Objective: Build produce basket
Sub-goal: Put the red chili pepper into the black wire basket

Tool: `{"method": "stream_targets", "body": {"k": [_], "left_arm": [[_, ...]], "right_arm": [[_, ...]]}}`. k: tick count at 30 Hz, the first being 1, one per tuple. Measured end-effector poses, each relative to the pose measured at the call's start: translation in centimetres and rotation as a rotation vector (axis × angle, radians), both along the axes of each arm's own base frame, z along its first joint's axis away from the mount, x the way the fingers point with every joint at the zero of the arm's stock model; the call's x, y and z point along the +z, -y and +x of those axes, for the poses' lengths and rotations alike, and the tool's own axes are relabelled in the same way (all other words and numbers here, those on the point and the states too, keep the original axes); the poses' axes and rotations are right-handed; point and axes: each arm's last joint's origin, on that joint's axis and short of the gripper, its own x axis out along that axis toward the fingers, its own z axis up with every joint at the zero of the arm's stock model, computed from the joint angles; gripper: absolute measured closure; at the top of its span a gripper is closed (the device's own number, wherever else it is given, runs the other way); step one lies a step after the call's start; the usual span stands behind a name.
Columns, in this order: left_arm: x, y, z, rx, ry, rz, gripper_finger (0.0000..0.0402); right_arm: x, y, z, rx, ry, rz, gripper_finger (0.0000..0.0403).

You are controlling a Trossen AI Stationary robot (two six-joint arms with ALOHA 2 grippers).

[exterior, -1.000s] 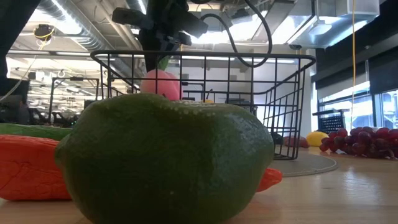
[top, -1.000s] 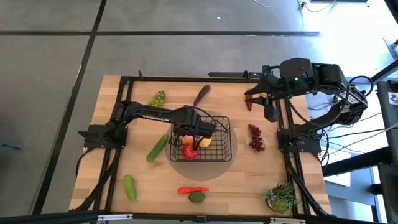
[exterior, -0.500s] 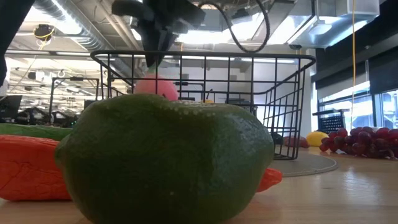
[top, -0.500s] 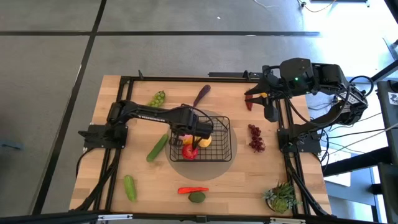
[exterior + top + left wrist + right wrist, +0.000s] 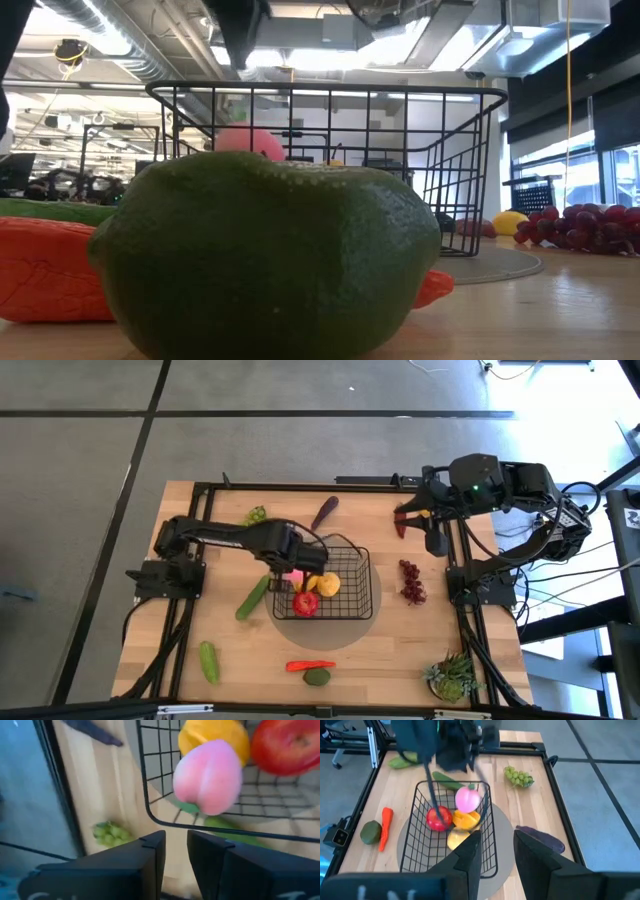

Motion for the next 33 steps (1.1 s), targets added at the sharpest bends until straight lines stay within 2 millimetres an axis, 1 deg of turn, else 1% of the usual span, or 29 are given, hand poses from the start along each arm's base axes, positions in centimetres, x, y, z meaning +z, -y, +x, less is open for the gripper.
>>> {"method": "stream_targets", "body": {"k": [2, 5, 8, 13, 16, 20, 25, 28, 31, 33], "left_arm": [[1.1, -0.2, -0.9, 0.093, 0.058, -0.086, 0.0333], [2.0, -0.4, -1.7, 0.248, 0.119, -0.223, 0.0333], [3.0, -0.2, -2.6, 0.327, 0.158, -0.306, 0.0333], [3.9, 1.0, -3.7, 0.445, 0.207, -0.383, 0.0333], [4.4, 2.1, -4.3, 0.479, 0.231, -0.406, 0.0333], [4.7, 3.6, -4.9, 0.524, 0.251, -0.42, 0.0333], [4.7, 5.2, -5.2, 0.556, 0.286, -0.39, 0.0333], [4.6, 5.9, -5.4, 0.556, 0.29, -0.39, 0.0333], [4.7, 5.8, -5.4, 0.583, 0.342, -0.332, 0.0333], [5.2, 5.5, -5.8, 0.593, 0.389, -0.298, 0.0333]], "right_arm": [[-0.1, 0.0, 0.0, 0.004, -0.007, -0.002, 0.0295], [-0.1, -0.1, 0.0, 0.042, -0.005, 0.015, 0.0295], [0.0, -0.2, 0.0, 0.076, -0.004, 0.021, 0.0295], [-0.2, -0.6, -0.1, 0.151, -0.016, 0.062, 0.0295], [-0.4, -0.8, -0.3, 0.215, -0.04, 0.096, 0.0295], [-0.5, -0.8, -0.5, 0.221, -0.062, 0.114, 0.0295], [-1.0, -0.8, -1.0, 0.133, -0.14, 0.224, 0.0295], [-1.4, -0.8, -1.3, 0.064, -0.196, 0.281, 0.0295], [-1.7, -0.6, -1.7, -0.107, -0.248, 0.324, 0.0295], [-1.9, -0.4, -1.9, -0.225, -0.266, 0.321, 0.0295]]}}
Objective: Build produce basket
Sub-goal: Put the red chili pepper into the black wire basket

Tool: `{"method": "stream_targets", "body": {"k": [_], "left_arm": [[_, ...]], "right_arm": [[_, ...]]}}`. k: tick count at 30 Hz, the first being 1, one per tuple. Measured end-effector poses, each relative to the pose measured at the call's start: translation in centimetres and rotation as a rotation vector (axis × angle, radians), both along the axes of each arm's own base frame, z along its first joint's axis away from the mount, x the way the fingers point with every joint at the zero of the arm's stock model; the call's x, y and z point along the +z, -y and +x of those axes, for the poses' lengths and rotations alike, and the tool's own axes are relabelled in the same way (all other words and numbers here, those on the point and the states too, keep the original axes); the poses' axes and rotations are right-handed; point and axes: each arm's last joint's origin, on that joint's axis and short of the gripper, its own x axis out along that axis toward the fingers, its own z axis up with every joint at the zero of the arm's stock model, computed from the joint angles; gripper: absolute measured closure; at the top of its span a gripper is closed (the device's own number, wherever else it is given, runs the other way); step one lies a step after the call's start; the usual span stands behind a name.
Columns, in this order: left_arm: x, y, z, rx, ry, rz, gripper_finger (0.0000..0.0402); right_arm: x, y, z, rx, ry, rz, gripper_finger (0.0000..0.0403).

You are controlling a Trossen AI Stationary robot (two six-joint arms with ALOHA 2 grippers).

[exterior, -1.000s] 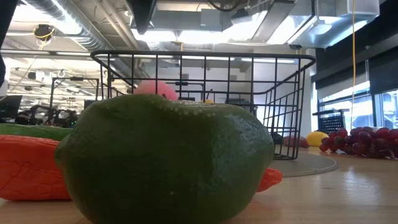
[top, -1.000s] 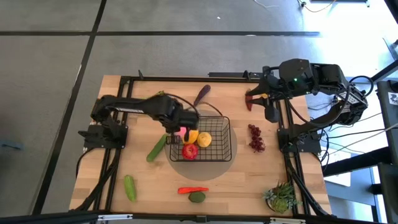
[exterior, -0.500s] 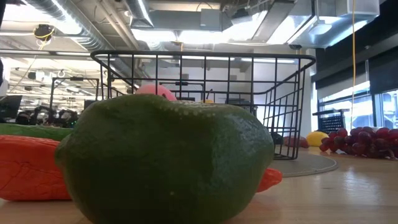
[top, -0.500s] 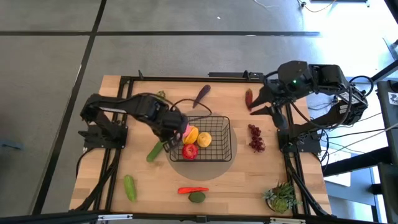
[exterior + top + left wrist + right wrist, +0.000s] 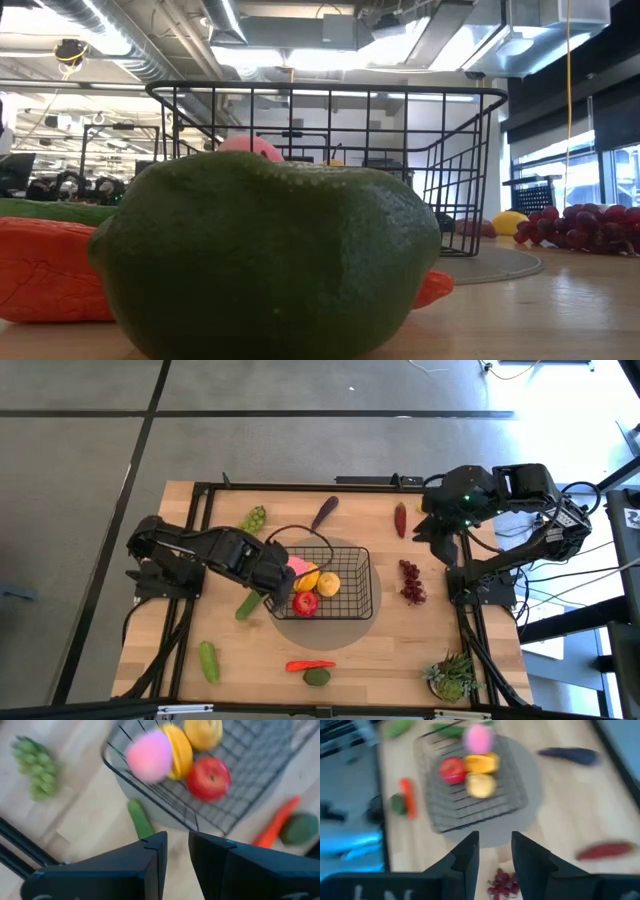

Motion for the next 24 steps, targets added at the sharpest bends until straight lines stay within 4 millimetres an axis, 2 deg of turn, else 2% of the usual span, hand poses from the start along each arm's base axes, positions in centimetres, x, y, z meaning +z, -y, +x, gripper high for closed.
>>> {"method": "stream_targets", "body": {"k": [6, 12, 20, 24], "left_arm": [[3.0, -1.8, -3.1, 0.079, 0.151, 0.085, 0.0333], [5.3, -4.5, -6.0, 0.173, 0.256, 0.111, 0.0333], [6.5, -7.7, -8.0, 0.212, 0.277, 0.165, 0.0333], [6.8, -9.2, -8.6, 0.185, 0.246, 0.213, 0.0333]], "right_arm": [[-0.3, 1.6, 0.3, -0.268, -0.025, -0.026, 0.0295], [-1.2, 4.2, 1.5, -0.443, -0.09, 0.012, 0.0295], [-3.1, 8.3, 3.7, -0.566, -0.18, 0.08, 0.0295], [-4.5, 10.6, 4.9, -0.691, -0.229, 0.131, 0.0295]]}}
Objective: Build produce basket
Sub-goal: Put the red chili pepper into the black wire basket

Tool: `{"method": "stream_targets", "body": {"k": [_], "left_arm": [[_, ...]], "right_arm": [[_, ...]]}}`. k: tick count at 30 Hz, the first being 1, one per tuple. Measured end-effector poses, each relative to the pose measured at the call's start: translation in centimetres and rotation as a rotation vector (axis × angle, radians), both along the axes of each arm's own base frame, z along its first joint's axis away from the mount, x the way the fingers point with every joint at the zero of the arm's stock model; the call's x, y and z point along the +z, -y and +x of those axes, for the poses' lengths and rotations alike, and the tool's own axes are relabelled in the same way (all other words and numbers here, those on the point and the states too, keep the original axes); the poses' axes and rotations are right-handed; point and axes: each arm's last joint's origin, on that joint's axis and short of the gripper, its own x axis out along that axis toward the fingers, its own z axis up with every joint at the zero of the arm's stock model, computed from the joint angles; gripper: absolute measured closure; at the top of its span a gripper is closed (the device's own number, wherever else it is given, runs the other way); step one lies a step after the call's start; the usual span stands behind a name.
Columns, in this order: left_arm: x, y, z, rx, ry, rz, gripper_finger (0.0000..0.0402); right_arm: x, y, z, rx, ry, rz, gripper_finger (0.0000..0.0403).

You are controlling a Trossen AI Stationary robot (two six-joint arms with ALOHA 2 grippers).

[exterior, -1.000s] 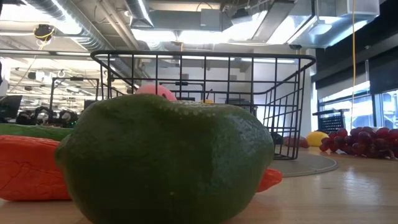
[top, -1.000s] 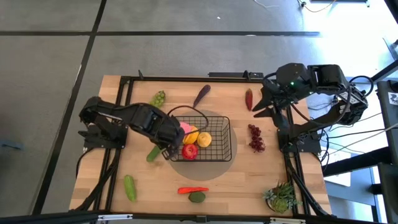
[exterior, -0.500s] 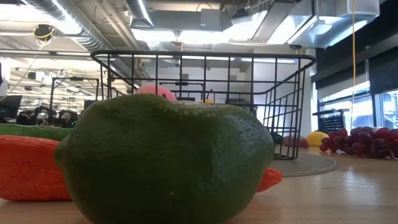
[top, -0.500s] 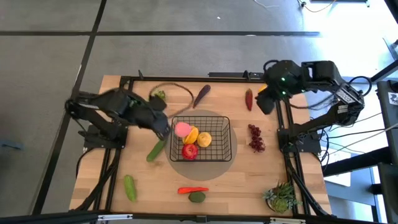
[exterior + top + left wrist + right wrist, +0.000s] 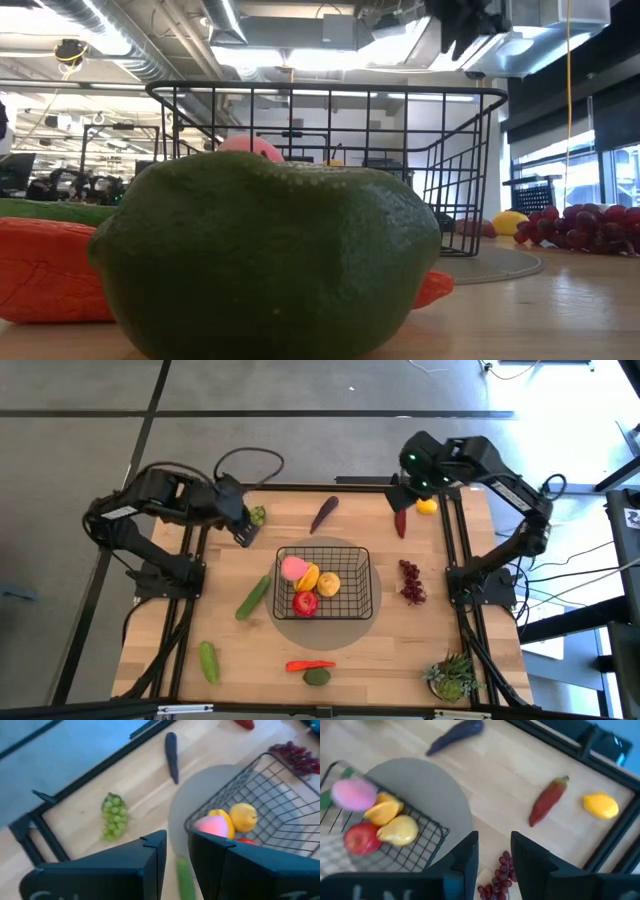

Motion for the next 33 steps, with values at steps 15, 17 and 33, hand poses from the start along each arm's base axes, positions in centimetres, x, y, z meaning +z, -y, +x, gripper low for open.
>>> {"method": "stream_targets", "body": {"k": [15, 17, 33], "left_arm": [[-0.2, -4.0, -0.2, -0.091, -0.195, 0.145, 0.0333], [-0.2, -4.4, -0.3, -0.094, -0.211, 0.156, 0.0333], [-0.2, -7.2, -1.3, 0.009, -0.25, 0.157, 0.0333]], "right_arm": [[-8.2, 8.9, 3.4, -0.25, -0.166, 0.311, 0.0295], [-9.1, 9.3, 3.3, -0.21, -0.207, 0.318, 0.0295], [-15.0, 11.2, 2.6, -0.125, -0.372, 0.421, 0.0297]]}}
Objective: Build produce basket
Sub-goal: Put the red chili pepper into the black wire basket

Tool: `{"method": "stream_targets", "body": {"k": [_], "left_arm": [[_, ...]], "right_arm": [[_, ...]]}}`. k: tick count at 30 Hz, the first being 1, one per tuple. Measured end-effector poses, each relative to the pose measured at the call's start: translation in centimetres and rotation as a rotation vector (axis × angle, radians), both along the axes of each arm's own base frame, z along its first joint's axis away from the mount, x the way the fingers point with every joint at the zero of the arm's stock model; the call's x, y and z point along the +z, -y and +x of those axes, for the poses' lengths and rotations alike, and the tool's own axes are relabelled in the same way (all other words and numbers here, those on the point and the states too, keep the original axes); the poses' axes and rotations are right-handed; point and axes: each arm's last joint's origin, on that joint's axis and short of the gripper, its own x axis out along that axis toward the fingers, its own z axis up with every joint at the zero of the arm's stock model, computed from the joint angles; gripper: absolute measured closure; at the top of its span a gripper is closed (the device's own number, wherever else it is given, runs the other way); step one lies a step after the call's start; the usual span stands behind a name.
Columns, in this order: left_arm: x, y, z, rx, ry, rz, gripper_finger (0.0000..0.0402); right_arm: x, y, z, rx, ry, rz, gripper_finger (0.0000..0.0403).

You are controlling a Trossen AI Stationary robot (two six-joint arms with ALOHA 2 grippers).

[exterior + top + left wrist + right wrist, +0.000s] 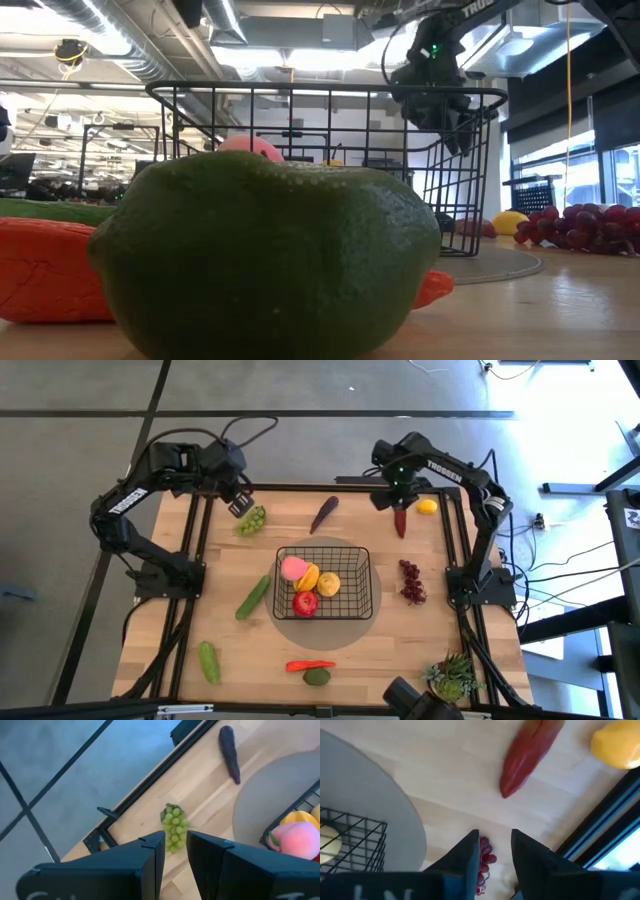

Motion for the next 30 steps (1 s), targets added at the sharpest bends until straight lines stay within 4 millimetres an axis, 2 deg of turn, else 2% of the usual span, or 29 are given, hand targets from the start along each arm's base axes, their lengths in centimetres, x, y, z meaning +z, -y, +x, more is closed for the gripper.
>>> {"method": "stream_targets", "body": {"k": [6, 10, 15, 22, 26, 30], "left_arm": [[0.0, -0.7, -0.3, 0.034, -0.004, 0.001, 0.0333], [0.0, -0.9, -0.4, 0.043, -0.005, 0.001, 0.0333], [0.0, -0.9, -0.4, 0.042, -0.005, 0.0, 0.0333], [0.0, -0.9, -0.4, 0.04, -0.006, 0.001, 0.0333], [0.0, -0.9, -0.4, 0.022, -0.02, 0.007, 0.0333], [0.0, -0.9, -0.4, 0.022, -0.02, 0.008, 0.0333]], "right_arm": [[-1.3, 0.0, 0.0, 0.024, 0.003, 0.005, 0.0344], [-2.3, 0.1, -0.2, -0.024, 0.031, 0.067, 0.0352], [-3.9, -0.2, -0.7, -0.014, 0.03, 0.118, 0.0321], [-6.1, 0.2, -0.3, 0.013, 0.089, 0.051, 0.0246], [-6.8, 0.1, -0.6, -0.109, 0.012, 0.011, 0.0212], [-7.4, 0.0, -1.1, -0.235, -0.109, -0.07, 0.0198]]}}
